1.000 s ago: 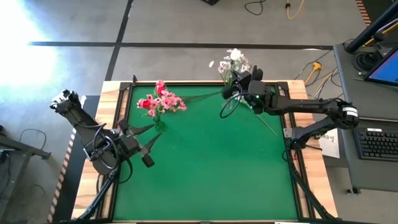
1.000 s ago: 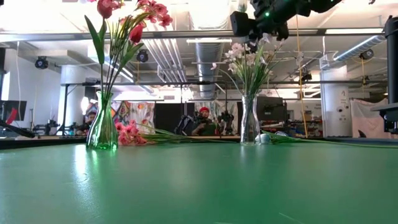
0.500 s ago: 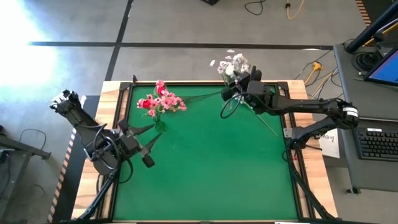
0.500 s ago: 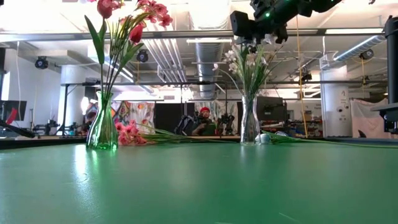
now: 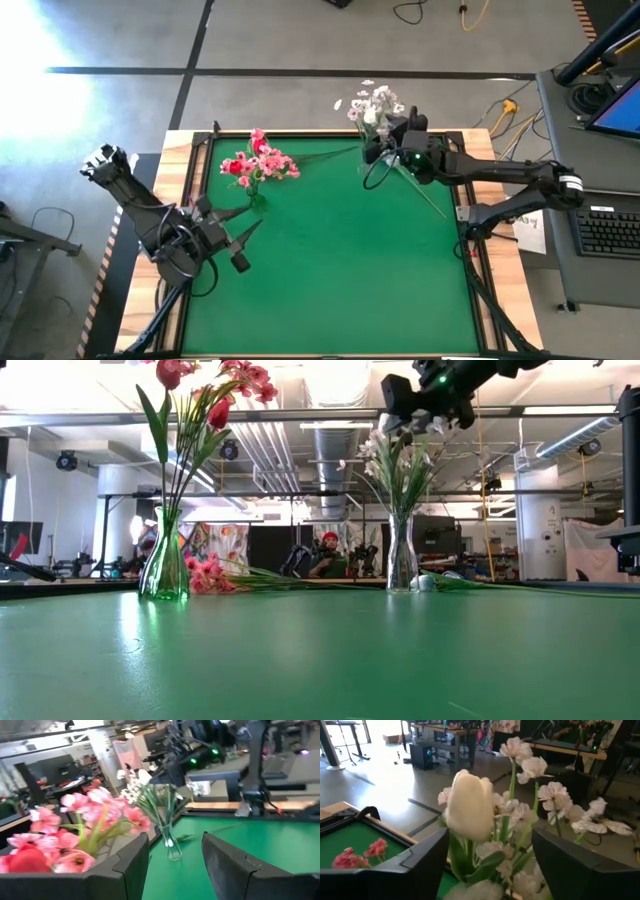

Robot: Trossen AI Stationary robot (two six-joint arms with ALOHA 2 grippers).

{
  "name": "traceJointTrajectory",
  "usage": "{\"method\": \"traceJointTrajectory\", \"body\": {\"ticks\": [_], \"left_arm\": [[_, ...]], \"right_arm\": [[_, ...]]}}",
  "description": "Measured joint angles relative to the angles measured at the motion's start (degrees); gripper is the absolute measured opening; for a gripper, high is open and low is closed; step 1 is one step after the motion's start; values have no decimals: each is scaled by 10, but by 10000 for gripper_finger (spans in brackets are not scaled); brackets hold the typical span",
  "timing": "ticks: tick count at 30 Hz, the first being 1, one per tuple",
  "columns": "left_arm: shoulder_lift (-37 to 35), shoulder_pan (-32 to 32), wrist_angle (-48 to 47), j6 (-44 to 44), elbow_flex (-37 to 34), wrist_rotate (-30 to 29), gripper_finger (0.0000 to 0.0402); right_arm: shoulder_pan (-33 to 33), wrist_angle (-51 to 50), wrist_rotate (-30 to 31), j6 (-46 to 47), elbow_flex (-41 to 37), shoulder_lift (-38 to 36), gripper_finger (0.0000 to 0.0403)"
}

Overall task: Sort flowers into vase by color
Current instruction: Put the bottom white flower into the transparent vase, then put the white flower into the transparent vase

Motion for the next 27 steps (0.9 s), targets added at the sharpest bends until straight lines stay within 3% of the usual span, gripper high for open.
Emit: {"method": "traceJointTrajectory", "body": {"ticks": [14, 27], "left_arm": [[25, 0, -6, -1, -1, 89, 169], [49, 0, -15, -2, -1, 92, 169]], "right_arm": [[62, -71, -1, 14, 0, -70, 322], [115, -73, 0, 9, 0, -90, 315]]}}
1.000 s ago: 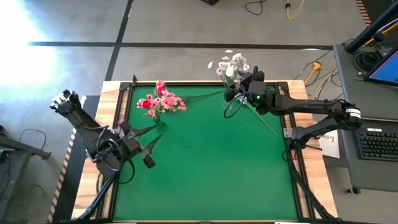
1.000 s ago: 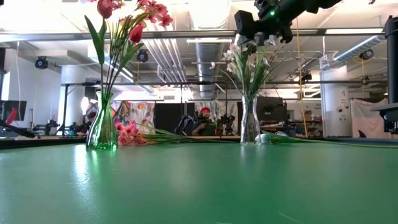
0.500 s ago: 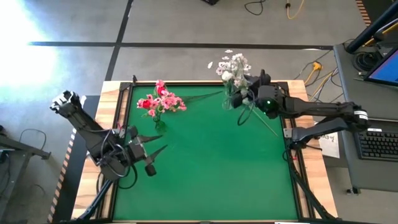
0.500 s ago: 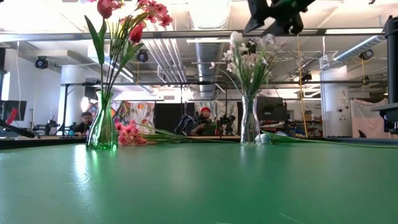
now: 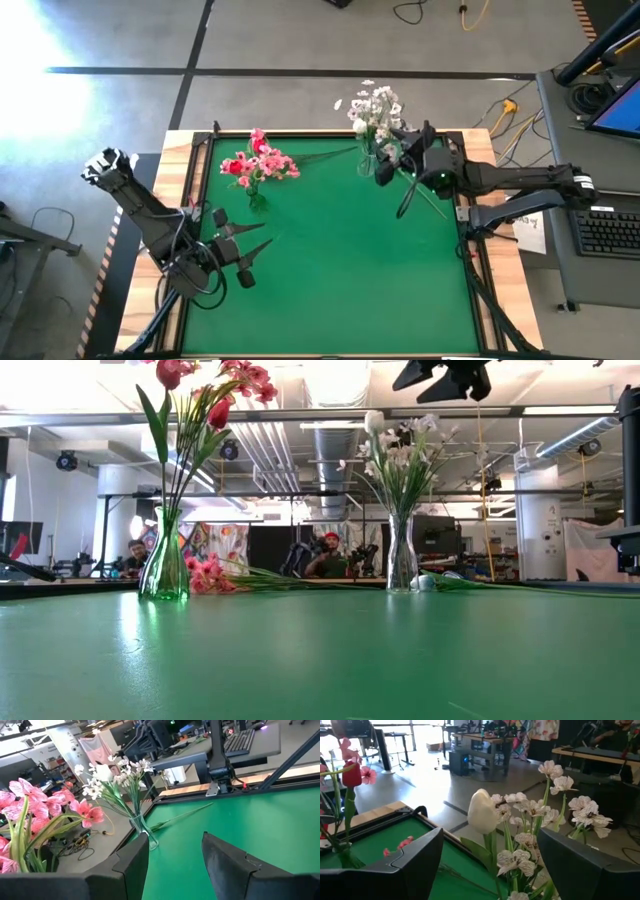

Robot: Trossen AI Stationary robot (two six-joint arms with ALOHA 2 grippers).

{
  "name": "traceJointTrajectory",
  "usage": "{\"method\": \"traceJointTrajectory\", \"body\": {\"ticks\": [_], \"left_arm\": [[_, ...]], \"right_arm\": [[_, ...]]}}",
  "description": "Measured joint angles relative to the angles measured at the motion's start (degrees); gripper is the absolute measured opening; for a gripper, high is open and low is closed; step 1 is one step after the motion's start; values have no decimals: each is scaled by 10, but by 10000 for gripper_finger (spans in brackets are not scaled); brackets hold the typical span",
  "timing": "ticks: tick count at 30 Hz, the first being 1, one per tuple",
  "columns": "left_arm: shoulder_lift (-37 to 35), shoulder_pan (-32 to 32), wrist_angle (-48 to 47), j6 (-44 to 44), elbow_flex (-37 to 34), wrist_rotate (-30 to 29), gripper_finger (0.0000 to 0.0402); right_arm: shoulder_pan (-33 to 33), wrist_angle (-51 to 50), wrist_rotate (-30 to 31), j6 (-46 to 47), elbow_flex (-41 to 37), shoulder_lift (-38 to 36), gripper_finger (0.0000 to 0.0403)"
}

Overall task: Sort flowers into vase by color
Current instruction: Put the white flower into the transparent vase

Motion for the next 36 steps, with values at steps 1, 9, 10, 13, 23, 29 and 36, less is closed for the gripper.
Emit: {"method": "traceJointTrajectory", "body": {"ticks": [1, 9, 10, 13, 23, 29, 36], "left_arm": [[0, 0, 0, 0, 0, 0, 169], [0, 0, 0, -3, 0, 0, 169], [0, 0, 0, -4, 0, 0, 169], [0, 0, 0, -5, 0, 0, 169], [0, 1, 0, -13, 0, 0, 169], [0, 1, 0, -13, 0, 0, 169], [0, 2, -1, -13, 0, 0, 169]], "right_arm": [[0, 0, 0, 0, 0, 0, 315], [2, 0, 0, -6, 0, -5, 314], [3, 0, 0, -6, 0, -7, 315], [9, -3, 0, -6, 0, -14, 318], [65, -6, 0, -12, 0, -27, 311], [104, -6, -1, -21, 0, -26, 307], [145, -14, -2, -28, 0, -18, 305]]}}
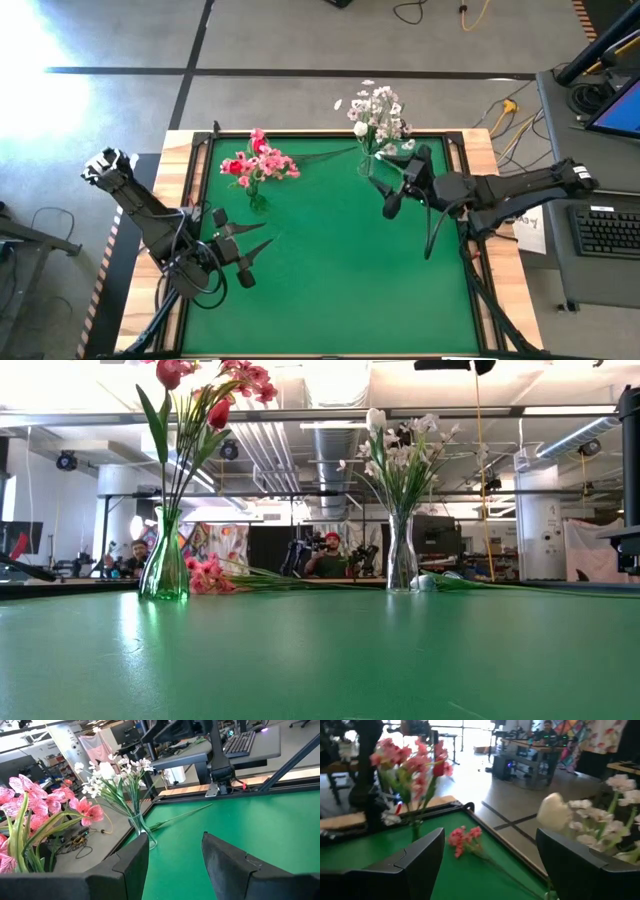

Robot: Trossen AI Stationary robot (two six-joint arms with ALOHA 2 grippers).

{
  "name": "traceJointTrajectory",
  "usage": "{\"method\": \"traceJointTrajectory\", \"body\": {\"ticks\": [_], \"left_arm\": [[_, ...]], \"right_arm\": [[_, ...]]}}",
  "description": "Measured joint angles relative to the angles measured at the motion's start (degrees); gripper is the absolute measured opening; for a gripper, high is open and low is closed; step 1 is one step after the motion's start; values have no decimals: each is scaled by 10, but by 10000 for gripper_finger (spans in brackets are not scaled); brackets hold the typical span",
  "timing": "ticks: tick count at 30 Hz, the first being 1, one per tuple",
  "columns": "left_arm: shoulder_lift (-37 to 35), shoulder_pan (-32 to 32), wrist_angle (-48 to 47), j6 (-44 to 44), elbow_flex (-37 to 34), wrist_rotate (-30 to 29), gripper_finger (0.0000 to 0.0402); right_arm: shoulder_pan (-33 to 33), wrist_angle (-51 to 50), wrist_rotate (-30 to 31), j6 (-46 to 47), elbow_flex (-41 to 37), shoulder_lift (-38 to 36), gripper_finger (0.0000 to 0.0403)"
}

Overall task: Sort flowers into vase by color
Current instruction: Put the white flower into the transparent vase

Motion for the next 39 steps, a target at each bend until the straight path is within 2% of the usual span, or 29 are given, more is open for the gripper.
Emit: {"method": "traceJointTrajectory", "body": {"ticks": [13, 21, 30, 39], "left_arm": [[0, 0, -4, 0, 0, 0, 169], [0, 0, -4, 0, 0, 0, 169], [0, 2, -3, 0, -1, 0, 169], [0, 5, -3, 0, -1, -1, 169]], "right_arm": [[59, -50, -6, 50, 0, 18, 301], [63, -122, -107, 123, 0, 37, 294], [63, -273, -194, 253, 0, 52, 282], [62, -478, -184, 441, -3, 58, 266]]}}
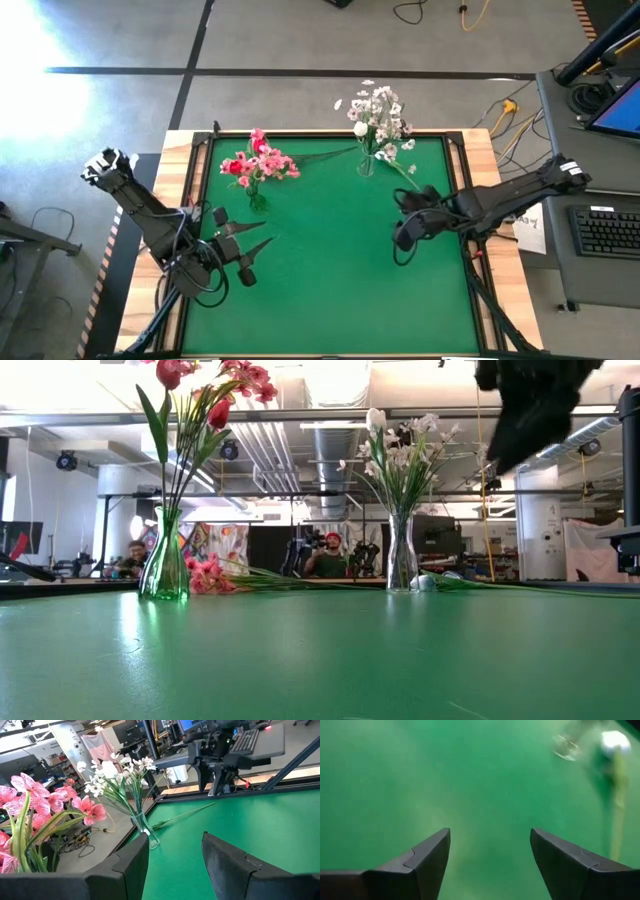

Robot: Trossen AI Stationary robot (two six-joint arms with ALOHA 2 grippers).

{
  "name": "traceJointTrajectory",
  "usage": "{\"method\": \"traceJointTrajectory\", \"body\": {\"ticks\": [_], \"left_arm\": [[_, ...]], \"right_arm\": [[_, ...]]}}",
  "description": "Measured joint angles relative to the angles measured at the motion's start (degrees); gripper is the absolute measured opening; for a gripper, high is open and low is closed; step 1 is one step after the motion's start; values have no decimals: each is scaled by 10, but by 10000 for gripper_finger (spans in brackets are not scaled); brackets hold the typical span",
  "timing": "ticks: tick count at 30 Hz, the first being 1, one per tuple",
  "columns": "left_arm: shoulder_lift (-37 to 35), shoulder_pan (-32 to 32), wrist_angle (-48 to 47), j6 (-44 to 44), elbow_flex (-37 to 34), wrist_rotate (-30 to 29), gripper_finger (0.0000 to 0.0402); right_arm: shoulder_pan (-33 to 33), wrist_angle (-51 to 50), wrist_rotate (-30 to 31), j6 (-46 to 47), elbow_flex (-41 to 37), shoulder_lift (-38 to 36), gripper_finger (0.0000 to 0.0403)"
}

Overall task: Sort flowers into vase by color
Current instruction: Put the white flower into the transparent vase

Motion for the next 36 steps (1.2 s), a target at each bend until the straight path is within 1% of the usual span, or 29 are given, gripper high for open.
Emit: {"method": "traceJointTrajectory", "body": {"ticks": [4, 7, 10, 13, 20, 25, 31, 36], "left_arm": [[0, 2, 0, 0, 0, 0, 169], [0, 3, 0, 0, 0, 0, 169], [0, 3, 0, -1, 0, 0, 169], [0, 3, 0, -2, 0, 0, 169], [0, 3, 0, -2, 0, 0, 169], [0, 3, 0, -2, 0, 0, 169], [0, 3, 0, -2, 0, 0, 169], [0, 3, 0, -2, 0, 0, 169]], "right_arm": [[0, -66, 33, 62, -15, 1, 260], [-2, -74, 76, 83, -38, 1, 256], [-18, -72, 96, 99, -67, 1, 252], [-38, -72, 103, 114, -101, 1, 249], [-90, -63, 102, 115, -173, 1, 249], [-128, -35, 94, 92, -199, 0, 249], [-183, 38, 76, -3, -217, 0, 249], [-228, 52, 75, -49, -223, 0, 249]]}}
